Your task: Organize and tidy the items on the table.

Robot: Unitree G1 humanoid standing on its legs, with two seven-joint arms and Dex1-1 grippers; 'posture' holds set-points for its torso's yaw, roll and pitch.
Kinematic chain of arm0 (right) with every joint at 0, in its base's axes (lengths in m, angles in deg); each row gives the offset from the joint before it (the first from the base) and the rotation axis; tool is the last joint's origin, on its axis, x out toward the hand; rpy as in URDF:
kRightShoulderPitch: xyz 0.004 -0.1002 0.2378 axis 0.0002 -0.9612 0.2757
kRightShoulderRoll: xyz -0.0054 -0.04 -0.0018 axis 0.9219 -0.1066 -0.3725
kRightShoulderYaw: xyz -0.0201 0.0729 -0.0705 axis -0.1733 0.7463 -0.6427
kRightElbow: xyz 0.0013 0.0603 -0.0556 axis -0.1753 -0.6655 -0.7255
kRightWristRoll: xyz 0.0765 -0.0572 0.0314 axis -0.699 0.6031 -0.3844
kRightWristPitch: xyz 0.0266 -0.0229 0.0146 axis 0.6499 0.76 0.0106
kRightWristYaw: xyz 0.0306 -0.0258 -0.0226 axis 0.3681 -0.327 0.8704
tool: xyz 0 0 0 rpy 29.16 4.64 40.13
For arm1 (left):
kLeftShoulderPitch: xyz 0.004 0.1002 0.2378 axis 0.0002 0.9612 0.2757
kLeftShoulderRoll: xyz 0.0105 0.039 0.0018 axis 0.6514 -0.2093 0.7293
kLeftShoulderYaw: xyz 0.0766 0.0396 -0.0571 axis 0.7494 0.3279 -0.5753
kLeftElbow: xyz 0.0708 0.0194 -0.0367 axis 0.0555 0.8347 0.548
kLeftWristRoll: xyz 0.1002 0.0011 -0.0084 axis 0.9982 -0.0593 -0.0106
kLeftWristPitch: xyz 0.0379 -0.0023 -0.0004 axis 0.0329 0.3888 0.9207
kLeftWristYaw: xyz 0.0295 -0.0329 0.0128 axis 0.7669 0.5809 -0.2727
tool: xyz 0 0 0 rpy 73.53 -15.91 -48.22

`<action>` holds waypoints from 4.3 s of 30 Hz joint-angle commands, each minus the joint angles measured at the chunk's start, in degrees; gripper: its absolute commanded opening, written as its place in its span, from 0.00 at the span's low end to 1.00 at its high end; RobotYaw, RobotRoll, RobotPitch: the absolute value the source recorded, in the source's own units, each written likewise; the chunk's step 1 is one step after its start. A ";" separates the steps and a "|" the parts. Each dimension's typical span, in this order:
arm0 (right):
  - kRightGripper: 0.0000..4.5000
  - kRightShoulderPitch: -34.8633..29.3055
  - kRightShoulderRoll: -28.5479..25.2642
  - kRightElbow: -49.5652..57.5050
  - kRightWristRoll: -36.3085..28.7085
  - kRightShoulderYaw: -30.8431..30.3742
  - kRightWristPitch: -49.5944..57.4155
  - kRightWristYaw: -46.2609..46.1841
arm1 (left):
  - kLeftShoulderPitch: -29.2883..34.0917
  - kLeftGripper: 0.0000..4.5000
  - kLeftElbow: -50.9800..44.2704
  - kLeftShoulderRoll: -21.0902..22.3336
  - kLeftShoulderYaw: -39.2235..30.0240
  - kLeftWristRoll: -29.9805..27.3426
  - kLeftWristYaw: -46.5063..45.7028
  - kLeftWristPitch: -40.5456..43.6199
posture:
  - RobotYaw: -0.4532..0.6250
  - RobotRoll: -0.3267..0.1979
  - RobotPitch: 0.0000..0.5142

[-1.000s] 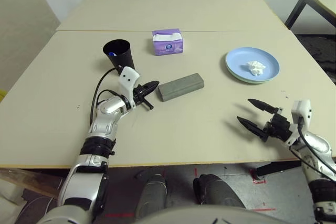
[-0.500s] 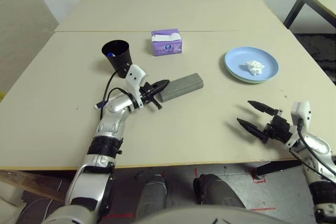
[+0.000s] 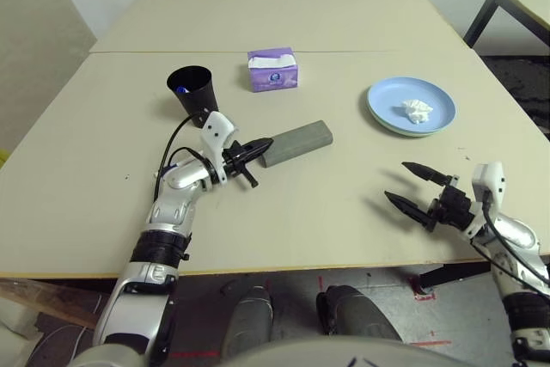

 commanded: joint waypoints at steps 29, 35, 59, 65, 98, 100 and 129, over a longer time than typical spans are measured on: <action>1.00 4.06 0.63 -1.42 1.44 -12.92 -8.77 20.29 | 9.70 0.99 -17.58 44.77 2.71 0.08 24.50 27.19 | 0.39 0.62 0.25; 1.00 4.20 1.42 -0.95 2.43 -14.29 -9.43 19.15 | -6.06 0.99 -16.13 44.03 14.57 5.28 31.81 34.90 | 0.35 0.62 0.26; 1.00 3.81 1.49 0.50 3.76 -16.39 -10.79 15.48 | -7.90 0.99 -28.47 47.41 22.41 8.67 34.05 50.25 | 0.32 0.62 0.23; 1.00 3.52 1.40 1.54 3.83 -16.84 -10.51 14.70 | -6.17 0.99 -27.27 44.60 22.30 8.60 29.77 51.00 | 0.32 0.62 0.23; 1.00 2.84 0.49 7.17 4.56 -18.86 -7.39 10.00 | -5.07 0.37 -27.72 41.62 23.84 8.79 26.09 52.92 | 0.31 0.62 0.22; 1.00 2.98 0.55 7.52 4.60 -19.00 -7.13 9.64 | -4.86 0.21 -27.85 41.57 23.66 8.52 26.00 53.05 | 0.32 0.62 0.22; 1.00 4.34 0.54 4.21 4.69 -18.60 -7.39 9.06 | 5.86 0.06 -31.73 35.23 -10.19 -17.39 23.92 54.07 | 0.37 0.62 0.19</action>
